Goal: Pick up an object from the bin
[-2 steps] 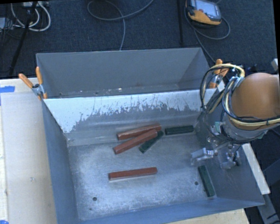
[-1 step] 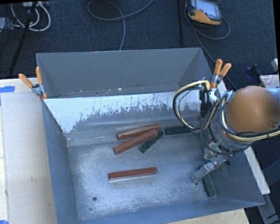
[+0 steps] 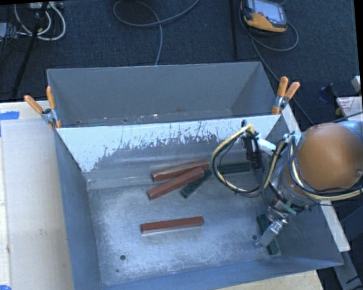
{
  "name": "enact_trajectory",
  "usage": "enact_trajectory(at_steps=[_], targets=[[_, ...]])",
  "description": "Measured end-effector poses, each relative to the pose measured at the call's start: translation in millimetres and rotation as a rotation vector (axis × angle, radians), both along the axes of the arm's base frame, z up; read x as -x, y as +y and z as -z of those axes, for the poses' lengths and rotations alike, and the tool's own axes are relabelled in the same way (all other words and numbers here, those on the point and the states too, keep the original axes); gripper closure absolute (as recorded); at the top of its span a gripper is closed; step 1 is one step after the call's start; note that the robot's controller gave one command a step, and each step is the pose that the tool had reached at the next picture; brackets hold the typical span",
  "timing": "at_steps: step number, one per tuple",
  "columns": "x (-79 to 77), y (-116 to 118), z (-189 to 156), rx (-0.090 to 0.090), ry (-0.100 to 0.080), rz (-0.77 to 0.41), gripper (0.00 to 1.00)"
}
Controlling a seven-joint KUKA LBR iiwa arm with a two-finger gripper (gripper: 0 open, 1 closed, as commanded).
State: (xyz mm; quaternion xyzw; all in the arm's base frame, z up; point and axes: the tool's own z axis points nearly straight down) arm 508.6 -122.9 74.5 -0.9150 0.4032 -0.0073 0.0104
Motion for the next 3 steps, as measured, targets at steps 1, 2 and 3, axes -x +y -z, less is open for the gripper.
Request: enact_trajectory(at_steps=[1, 2, 3], targets=[[4.1, 3, 3, -0.008, 0.013, 0.007, 1.0], [2.9, 5, -70, 0.012, 0.019, 0.014, 1.0], [2.1, 6, -112, 0.011, 0.021, 0.02, 1.0]])
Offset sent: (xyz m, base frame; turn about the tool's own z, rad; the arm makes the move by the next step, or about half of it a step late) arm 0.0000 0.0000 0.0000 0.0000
